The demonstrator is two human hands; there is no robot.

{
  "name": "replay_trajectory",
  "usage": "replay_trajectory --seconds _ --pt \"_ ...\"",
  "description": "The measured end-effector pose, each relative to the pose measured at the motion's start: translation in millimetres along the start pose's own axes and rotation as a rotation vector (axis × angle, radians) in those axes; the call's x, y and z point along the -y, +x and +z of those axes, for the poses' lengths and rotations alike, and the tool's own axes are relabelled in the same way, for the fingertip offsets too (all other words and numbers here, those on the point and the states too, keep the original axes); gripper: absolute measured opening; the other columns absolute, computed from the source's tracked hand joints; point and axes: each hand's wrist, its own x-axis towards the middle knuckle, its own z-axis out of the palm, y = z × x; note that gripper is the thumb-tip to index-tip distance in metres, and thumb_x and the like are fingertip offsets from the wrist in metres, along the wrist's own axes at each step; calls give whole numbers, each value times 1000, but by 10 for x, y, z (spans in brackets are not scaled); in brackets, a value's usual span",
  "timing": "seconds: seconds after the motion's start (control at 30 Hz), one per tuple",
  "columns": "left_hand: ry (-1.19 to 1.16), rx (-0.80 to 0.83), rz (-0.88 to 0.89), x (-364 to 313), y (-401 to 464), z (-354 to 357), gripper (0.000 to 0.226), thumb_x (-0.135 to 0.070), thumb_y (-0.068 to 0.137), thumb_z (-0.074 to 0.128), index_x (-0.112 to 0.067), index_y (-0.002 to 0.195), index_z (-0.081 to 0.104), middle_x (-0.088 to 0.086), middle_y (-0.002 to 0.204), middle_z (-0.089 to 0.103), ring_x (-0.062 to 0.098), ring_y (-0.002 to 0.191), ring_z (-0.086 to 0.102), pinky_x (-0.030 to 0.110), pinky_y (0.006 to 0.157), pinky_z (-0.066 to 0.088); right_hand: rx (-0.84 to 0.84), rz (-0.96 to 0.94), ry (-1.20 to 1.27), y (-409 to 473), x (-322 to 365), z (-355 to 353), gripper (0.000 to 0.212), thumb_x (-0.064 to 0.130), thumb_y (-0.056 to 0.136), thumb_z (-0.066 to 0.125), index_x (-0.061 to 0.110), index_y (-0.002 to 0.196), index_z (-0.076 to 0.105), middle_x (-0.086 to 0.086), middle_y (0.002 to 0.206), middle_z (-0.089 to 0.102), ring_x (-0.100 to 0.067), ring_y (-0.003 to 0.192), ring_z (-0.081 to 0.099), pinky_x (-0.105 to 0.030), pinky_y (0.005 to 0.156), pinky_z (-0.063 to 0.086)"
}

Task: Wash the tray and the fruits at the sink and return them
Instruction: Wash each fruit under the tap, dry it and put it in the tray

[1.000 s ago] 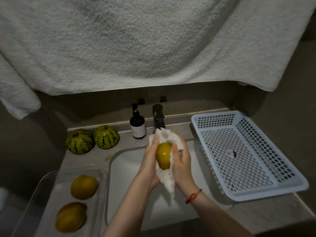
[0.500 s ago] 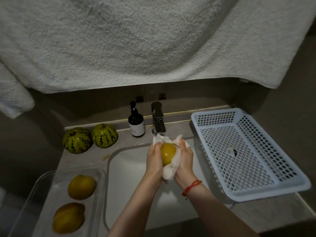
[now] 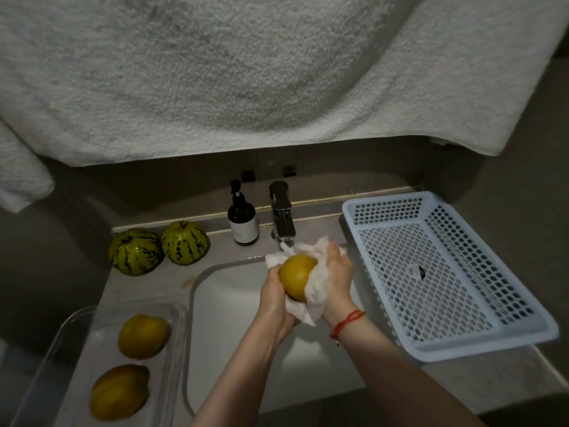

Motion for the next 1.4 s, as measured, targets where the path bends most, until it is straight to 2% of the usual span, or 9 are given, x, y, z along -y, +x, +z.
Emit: replay_trajectory --seconds 0.17,0.4,0.6,0.73,0.87,1.03,1.1,1.23,1.4 --pt "162 -9 -175 -136 -11 19 57 -55 95 39 -6 120 55 19 103 66 34 99 60 48 91 48 120 -412 -236 -206 -59 -82 30 29 100 41 25 76 60 10 68 62 6 65 61 -6 54 43" --pt "92 184 35 -168 -62 -13 35 -40 95 47 -10 86 62 8 70 64 20 72 62 29 63 50 625 -974 -628 -162 -107 -249 30 31 88 50 28 118 55 6 124 57 -3 119 49 -16 100 39" --pt "323 45 157 -79 -60 76 33 -31 99 36 -12 84 58 12 77 63 21 71 60 30 64 50 106 -446 -183 -240 -236 -90 17 22 98 47 24 86 59 5 79 62 6 71 60 -7 60 44" --pt "322 61 108 -72 -71 61 39 -37 101 30 -14 86 57 6 64 69 17 63 64 26 51 51 -41 -51 12 -92 -73 -47 20 26 99 42 21 88 58 1 82 62 -14 78 61 -25 64 47" --pt "491 66 191 -147 -56 30 48 -53 96 32 -13 108 56 13 97 68 25 87 67 36 73 57 50 -298 -174 -216 -88 -82 22 29 100 41 27 86 58 8 83 63 2 73 62 -11 61 46" --pt "423 33 267 -252 -20 4 28 -33 94 53 -6 100 59 12 87 66 20 74 65 29 60 54 608 -775 -458 -227 -107 -212 31 39 94 42 31 123 53 6 124 59 -3 118 53 -17 97 43" --pt "313 87 164 -240 -19 2 21 -25 95 52 -6 94 61 12 80 65 21 70 64 27 59 53 587 -869 -521 -190 -146 -245 32 42 93 42 31 120 55 4 124 59 -2 118 52 -18 98 42" --pt "140 98 -80 -101 -32 20 29 -32 95 51 -5 96 61 13 67 67 24 61 64 29 54 53 190 -384 -266 -145 -173 -139 27 37 97 45 22 81 62 0 78 64 -11 76 62 -23 64 47" --pt "-29 18 -177 -70 -14 64 36 -37 95 48 -4 100 60 18 82 66 30 76 60 38 68 50 127 -116 -138 -65 -105 -98 25 37 98 41 26 86 60 0 87 64 -13 83 62 -26 69 48"
